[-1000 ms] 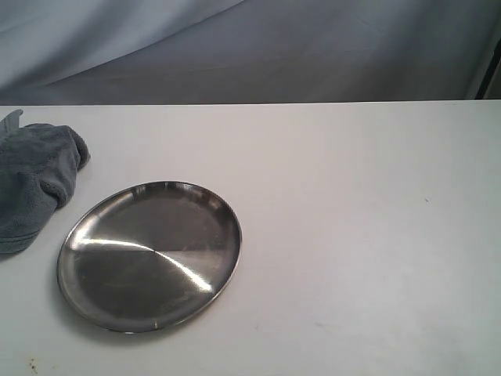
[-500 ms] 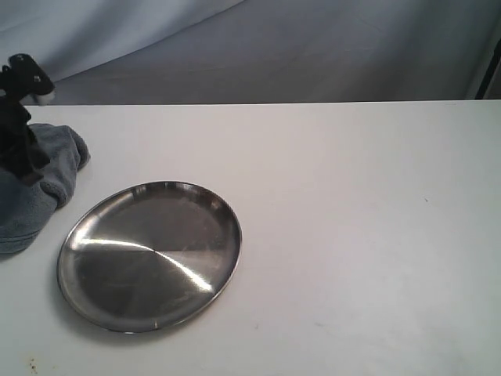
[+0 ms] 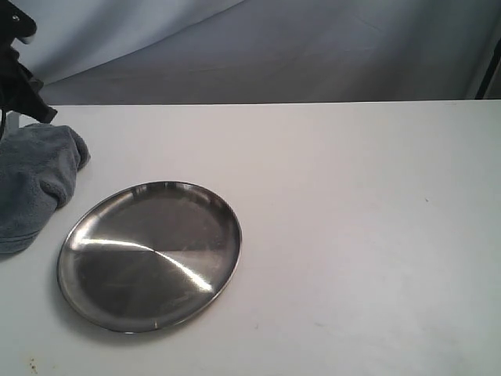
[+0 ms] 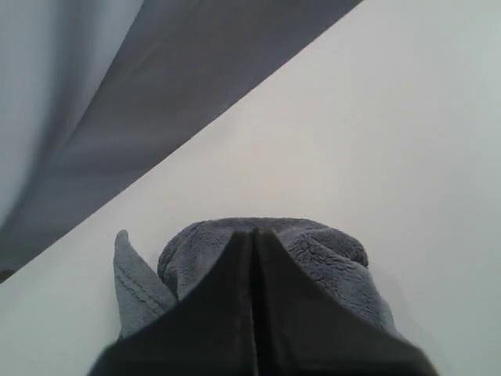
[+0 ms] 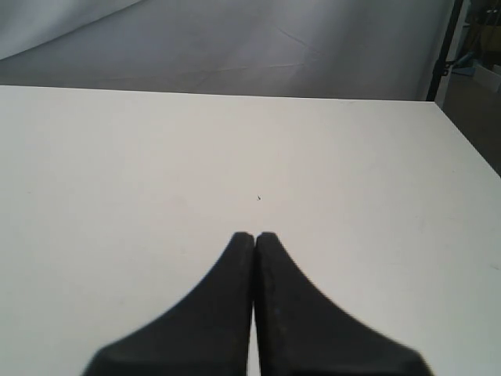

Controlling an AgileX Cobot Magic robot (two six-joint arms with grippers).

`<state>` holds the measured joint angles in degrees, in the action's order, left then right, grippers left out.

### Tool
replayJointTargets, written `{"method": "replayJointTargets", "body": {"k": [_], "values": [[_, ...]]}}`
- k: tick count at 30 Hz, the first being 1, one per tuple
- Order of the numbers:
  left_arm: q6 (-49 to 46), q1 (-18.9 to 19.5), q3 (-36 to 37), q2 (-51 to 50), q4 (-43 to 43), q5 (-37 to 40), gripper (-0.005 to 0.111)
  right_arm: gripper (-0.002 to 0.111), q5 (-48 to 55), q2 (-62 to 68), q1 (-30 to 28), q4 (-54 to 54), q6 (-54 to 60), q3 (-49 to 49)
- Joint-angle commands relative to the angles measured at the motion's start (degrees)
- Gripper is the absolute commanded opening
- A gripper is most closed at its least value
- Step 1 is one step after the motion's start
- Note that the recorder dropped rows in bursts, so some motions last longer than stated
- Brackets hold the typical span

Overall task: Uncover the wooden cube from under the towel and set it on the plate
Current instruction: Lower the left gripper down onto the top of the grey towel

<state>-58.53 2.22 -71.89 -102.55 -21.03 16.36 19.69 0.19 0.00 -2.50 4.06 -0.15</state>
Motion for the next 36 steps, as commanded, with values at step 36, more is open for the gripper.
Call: {"method": "replayJointTargets", "body": {"k": [36], "values": [[-18.0,-5.6,-0.4,-1.7,-21.7,-4.8,0.0,0.0,-0.5,-0.2,0.0,0.0,0.2,0.1]]}}
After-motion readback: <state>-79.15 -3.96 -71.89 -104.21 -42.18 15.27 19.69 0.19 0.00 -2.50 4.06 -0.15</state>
